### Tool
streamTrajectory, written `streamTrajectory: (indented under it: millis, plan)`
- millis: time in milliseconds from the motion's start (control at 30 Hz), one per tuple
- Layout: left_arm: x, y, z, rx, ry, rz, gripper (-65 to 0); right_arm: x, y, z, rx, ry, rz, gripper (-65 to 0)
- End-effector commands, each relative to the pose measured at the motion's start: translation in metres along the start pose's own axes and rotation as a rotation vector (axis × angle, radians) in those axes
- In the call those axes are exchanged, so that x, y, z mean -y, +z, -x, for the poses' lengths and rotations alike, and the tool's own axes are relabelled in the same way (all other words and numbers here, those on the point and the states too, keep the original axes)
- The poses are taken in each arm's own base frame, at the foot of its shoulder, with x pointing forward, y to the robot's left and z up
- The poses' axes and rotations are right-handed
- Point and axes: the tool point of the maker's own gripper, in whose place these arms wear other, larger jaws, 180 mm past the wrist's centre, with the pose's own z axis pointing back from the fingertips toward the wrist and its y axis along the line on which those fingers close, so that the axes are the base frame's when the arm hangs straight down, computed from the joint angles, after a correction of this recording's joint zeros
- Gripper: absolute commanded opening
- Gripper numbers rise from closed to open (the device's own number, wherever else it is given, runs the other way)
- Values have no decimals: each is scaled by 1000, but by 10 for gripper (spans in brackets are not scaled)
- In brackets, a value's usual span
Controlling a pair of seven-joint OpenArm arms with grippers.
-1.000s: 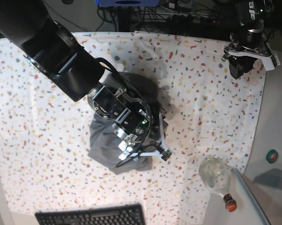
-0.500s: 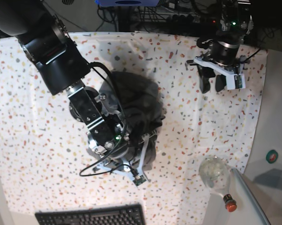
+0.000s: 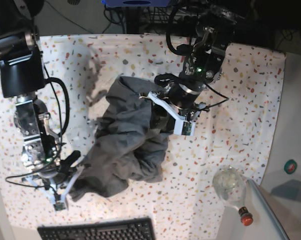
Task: Layout the t-shirt on the table in an organized manner, then fold the t-shirt properly
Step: 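Grasp the shirt fabric with the right gripper and pull it outward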
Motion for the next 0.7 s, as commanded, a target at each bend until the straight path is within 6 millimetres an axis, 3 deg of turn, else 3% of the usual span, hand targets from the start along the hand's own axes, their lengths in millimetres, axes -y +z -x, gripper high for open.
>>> streamTrajectory:
  millis: [0,100,167,300,367,433,500,533,633,667]
  plan:
    - [5,-1,-5,24,1,12,-415,24,4,-24,66,-19,47,-650]
    - [2,2,3,9,-2,9,-561,58,2,-4,23,-47,104,-650]
    - [-5,12,10,-6,-15,-2,-643,74,0,19,-28,-54,131,-650]
    - [-38,45,21,-19,-20,-71,-650,94,3,47,-72,-101,165,-650]
    - [-58,64,20,-7,-4,-127,-650,94,14,39,-25,-109,165,-650]
    - [-80,82,18,10,12,-197,-650,71,30,22,43,-40,107,-650]
    - [-104,100,15,23,25,-269,-650,29,49,3,106,47,22,-650]
    - [-117,108,16,24,30,-307,-650,10,57,-2,108,84,-12,-585]
    - [-153,131,19,33,69,-426,-650,-56,71,-6,66,233,-132,-285]
    - [-165,140,20,43,90,-472,-650,-81,76,-8,66,286,-178,-225]
